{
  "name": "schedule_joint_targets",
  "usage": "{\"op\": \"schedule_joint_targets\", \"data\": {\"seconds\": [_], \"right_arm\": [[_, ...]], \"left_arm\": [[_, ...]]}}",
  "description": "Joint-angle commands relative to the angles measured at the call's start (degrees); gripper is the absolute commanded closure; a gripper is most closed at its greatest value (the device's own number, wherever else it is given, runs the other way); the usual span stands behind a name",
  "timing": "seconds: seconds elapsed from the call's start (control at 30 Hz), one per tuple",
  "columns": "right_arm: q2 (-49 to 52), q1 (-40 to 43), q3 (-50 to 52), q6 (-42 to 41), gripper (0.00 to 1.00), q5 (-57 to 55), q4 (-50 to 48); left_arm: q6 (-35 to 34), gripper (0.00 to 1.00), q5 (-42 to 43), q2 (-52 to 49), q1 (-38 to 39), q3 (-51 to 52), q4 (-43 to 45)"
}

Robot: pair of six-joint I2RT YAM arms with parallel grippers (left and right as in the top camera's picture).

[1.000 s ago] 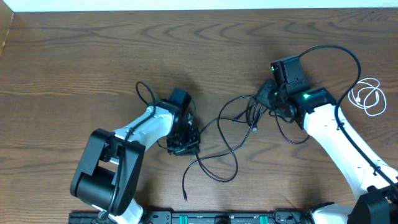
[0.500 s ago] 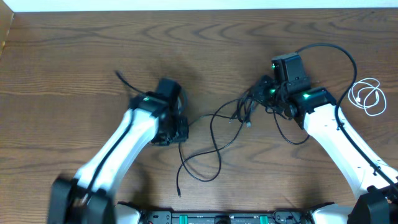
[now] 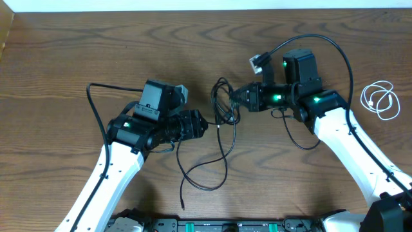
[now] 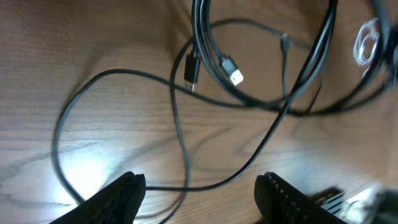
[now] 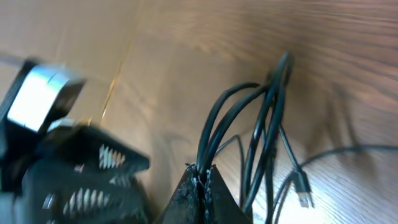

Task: Untangle cables
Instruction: 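Reach the left gripper toward the bundle beside the right gripper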

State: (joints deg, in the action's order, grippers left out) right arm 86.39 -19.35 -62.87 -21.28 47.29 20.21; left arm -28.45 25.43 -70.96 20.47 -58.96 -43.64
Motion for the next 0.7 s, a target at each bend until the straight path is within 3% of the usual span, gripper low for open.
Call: {"op": "schedule_joint_targets", "data": {"seconds": [0.0, 0.17, 0.47, 0.57, 0.67], "right_arm": [[-0.98, 0.02, -0.15, 8.09, 0.99, 6.67, -0.33], [-0.98, 0.02, -0.15, 8.11, 0.99, 6.67, -0.52], [-0.98, 0.02, -0.15, 8.57, 0.99, 6.82, -0.5], [-0.98, 0.02, -0.15, 14.69, 0.99, 11.45, -0.57], [-0.98, 0.17, -0.15, 15.37, 0.99, 12.24, -0.76]], "left_arm": [[-8.66, 0.37, 0.9, -0.31, -0.2, -0.42, 2.12], [-13.68, 0.37, 0.63, -1.01, 0.0, -0.39, 6.71], [-11.65, 0.37, -2.54, -9.4, 0.5, -0.31, 6.73], [-11.74, 0.37, -2.14, -13.66, 0.5, -0.31, 7.61], [-11.67, 0.37, 1.57, -17.88, 0.5, -0.31, 8.96]]}}
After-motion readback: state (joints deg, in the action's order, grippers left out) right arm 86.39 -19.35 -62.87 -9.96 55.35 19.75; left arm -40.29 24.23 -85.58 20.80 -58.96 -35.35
